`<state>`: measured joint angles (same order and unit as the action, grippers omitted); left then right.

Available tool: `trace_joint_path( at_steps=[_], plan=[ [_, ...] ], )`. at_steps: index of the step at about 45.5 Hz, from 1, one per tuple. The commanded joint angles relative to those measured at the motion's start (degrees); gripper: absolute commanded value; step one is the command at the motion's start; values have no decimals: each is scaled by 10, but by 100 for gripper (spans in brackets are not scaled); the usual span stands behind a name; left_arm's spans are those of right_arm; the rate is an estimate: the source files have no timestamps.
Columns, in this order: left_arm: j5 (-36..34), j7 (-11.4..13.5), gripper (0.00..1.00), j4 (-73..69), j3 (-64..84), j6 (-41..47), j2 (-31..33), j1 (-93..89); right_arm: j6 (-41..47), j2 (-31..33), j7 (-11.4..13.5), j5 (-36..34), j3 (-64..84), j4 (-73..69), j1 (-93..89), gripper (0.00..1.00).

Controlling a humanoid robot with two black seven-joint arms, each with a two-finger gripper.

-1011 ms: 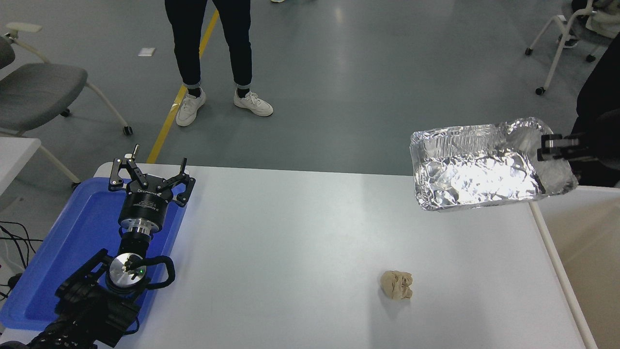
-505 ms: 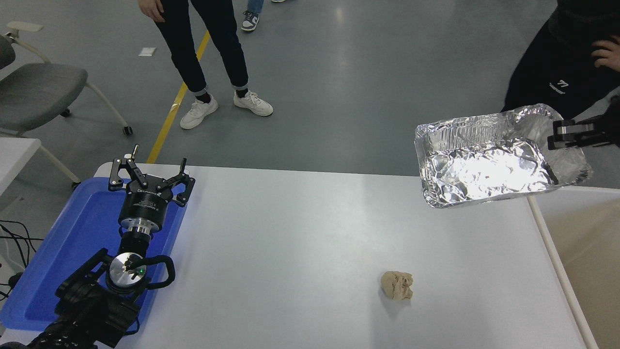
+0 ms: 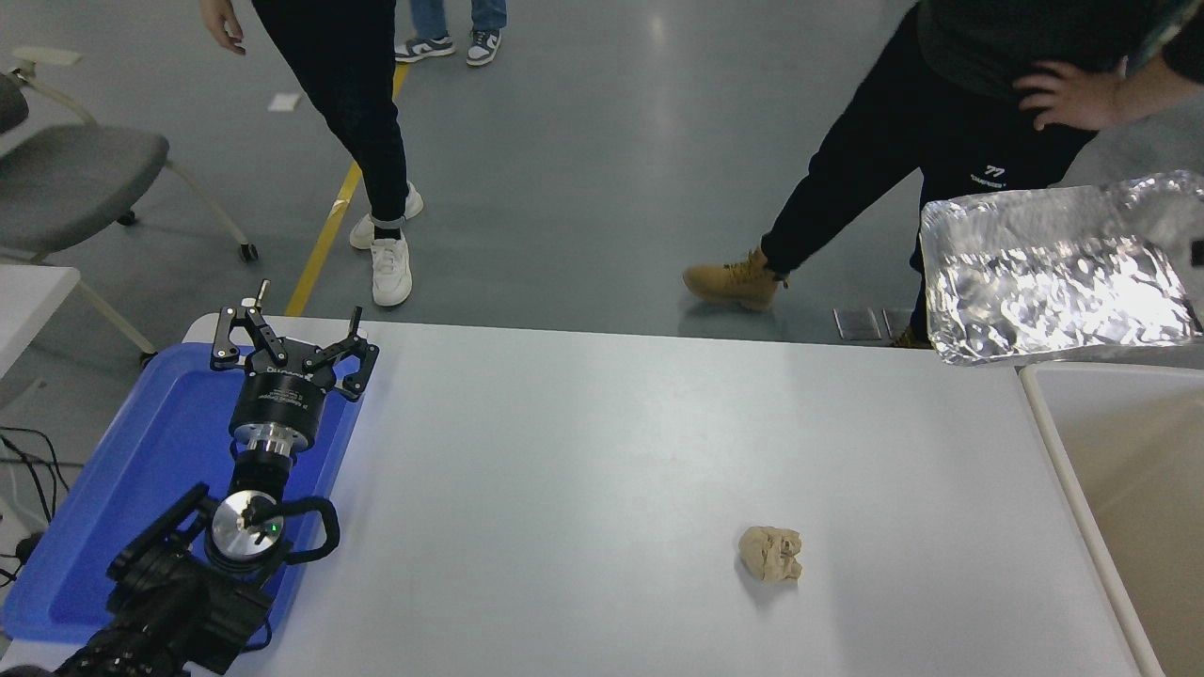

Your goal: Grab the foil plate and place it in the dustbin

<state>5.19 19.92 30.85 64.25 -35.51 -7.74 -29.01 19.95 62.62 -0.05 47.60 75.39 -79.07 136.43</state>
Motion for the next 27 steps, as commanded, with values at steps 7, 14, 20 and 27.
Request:
trace_joint_path(
  at_steps=[7, 14, 20, 27],
  plan=[
    [0, 0, 100, 0, 0, 0, 0, 0, -30, 94, -5, 31, -248, 175, -320, 0],
    [0, 0, 100, 0, 0, 0, 0, 0, -68, 80, -7, 5, -385, 233, -498, 0],
    [0, -1, 100, 0, 0, 0, 0, 0, -96, 40, -7, -62, -476, 290, -632, 0],
    [0, -1, 100, 0, 0, 1, -1, 0, -115, -19, -17, -103, -543, 386, -748, 0]
  ],
)
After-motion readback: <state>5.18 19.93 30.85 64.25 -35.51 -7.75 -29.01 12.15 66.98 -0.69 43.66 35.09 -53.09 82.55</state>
